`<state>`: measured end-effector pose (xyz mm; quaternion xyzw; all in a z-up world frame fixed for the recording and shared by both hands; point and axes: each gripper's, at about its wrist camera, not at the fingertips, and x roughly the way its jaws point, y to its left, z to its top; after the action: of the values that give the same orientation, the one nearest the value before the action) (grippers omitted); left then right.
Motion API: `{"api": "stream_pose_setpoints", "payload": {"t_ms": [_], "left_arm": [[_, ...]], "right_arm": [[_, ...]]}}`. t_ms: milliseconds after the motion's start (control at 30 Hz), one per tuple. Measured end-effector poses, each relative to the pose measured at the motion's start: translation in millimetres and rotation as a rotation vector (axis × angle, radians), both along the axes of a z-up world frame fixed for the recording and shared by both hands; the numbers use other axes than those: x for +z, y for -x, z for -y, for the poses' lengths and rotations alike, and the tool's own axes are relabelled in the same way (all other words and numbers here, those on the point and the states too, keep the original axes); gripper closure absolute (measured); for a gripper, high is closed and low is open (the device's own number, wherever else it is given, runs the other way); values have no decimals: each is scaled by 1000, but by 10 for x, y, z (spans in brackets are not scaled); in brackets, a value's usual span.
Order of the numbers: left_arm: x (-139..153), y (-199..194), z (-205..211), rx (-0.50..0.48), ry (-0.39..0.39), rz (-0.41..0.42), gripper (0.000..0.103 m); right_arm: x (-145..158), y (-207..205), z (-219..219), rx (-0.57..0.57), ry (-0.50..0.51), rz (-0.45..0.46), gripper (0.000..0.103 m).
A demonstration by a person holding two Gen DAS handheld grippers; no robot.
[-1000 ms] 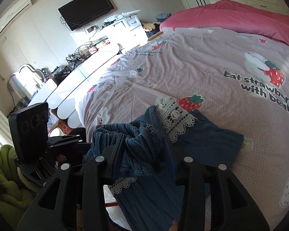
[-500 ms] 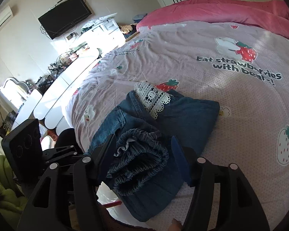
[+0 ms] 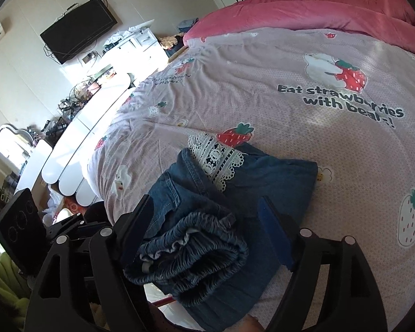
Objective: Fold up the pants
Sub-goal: 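Lift the pants with both tools and fold them over onto the lace leg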
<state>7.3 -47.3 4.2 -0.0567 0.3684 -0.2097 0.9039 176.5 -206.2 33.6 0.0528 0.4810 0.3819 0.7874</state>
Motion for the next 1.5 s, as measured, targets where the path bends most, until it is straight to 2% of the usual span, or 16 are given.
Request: {"api": "stream_pose_setpoints", "payload": {"t_ms": [33,67,200,333,433,467,500,533,633,800,1000,1167,1233,1400,1467,1500], "left_arm": [[-28,-14,2,-9,1,-7,47],[-43,-16,15,-21,-6,-7,52],[-29,5,253,-102,-64,41,69],[-139,52,517,-169,-169,69,71],[-248,70,558,-191,-173,42,78],[-276,53,572,-196,-172,37,78],[-305,69,583,-206,-176,33,79],[-324,80,587,-210,-184,33,83],[-356,63,533,-206,-173,31,83],[-356,-9,431,-171,-152,23,83],[-496,-83,471,-178,-145,-35,83],[-521,-96,439,-176,-122,-56,83],[-467,-63,387,-179,-108,-57,83],[-223,49,193,-181,-45,-40,83],[-133,79,108,-166,-32,-25,76],[-83,79,48,-151,-26,-23,69]], "right_arm": [[-40,-74,-53,0,14,-20,27],[-81,-145,-107,0,28,-42,27],[-217,-364,-364,32,119,-80,54],[-338,-342,-607,126,206,-92,60],[-407,-242,-720,182,273,-82,61],[-431,-212,-742,194,286,-75,67],[-453,-187,-769,208,298,-65,82],[-452,-161,-792,214,308,-52,90],[-333,-129,-894,212,346,29,95],[-128,-241,-1198,246,365,123,96],[-344,-353,-1383,283,408,144,96],[-329,-334,-1195,248,319,146,91],[-174,-323,-1045,206,258,153,80],[229,-173,-588,120,144,203,70],[314,-64,-438,103,120,220,70],[341,14,-368,100,108,225,70]]}}
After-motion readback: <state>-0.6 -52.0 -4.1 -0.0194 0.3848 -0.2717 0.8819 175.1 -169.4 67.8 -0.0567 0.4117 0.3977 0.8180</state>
